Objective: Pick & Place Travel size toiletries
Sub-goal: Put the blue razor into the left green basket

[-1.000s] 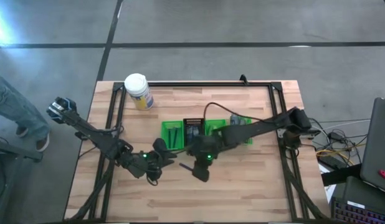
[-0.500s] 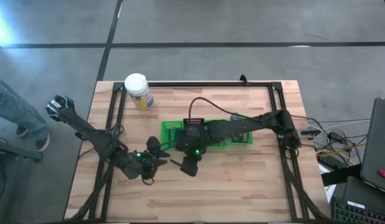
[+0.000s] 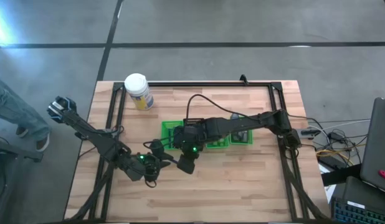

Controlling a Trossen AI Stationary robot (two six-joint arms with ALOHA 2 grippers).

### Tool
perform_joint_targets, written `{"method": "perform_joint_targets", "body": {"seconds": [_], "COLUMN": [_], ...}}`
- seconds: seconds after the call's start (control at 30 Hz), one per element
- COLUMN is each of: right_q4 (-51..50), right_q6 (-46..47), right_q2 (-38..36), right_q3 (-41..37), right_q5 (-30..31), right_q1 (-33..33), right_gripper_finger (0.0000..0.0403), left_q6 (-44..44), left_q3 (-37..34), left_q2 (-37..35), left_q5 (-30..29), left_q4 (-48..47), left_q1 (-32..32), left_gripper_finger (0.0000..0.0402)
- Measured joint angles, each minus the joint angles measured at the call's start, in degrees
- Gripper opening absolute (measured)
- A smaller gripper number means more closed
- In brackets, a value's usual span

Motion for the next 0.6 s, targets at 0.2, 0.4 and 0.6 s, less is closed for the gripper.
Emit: {"method": "perform_joint_targets", "body": {"seconds": [0.2, 0.4, 0.6], "right_q4": [0.16, 0.20, -0.33], "right_q6": [0.42, 0.66, 1.10], "right_q2": [0.00, 0.00, 0.00], "right_q3": [0.11, 0.34, 0.28], "right_q5": [-0.05, -0.42, -0.88], "right_q1": [-0.02, 0.03, 0.27], "right_gripper_finger": [0.0024, 0.0024, 0.0024], "left_q6": [0.66, 1.96, 3.27], "left_q3": [0.00, 0.07, 0.11], "left_q2": [0.00, 1.02, 2.63], "left_q5": [0.56, 0.56, 0.45], "left_q4": [0.07, 1.15, 2.64], "left_q1": [0.09, 1.11, 1.46], "left_gripper_finger": [0.0133, 0.0061, 0.0048]}}
